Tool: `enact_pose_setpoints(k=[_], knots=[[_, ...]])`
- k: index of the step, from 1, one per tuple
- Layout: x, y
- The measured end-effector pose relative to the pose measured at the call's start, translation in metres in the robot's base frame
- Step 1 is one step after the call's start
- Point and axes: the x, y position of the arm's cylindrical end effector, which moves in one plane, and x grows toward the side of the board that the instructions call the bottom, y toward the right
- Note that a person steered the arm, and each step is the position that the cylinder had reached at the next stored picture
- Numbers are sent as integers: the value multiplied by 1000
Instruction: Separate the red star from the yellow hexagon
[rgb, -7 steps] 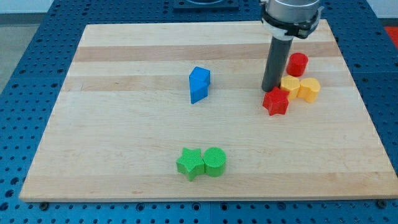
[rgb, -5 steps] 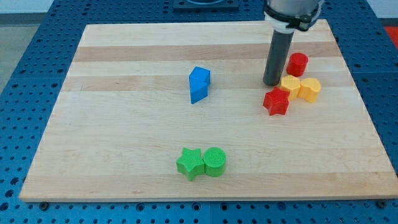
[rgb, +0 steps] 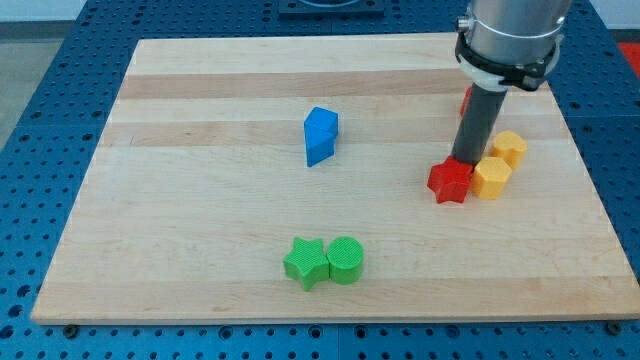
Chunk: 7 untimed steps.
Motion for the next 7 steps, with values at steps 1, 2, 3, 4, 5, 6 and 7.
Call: enact_pose_setpoints(k=[1,2,3,4,5,6,7], knots=[[19,0],[46,0],[72,0],[96,-7],[96,-33],[82,-50],[60,-55]])
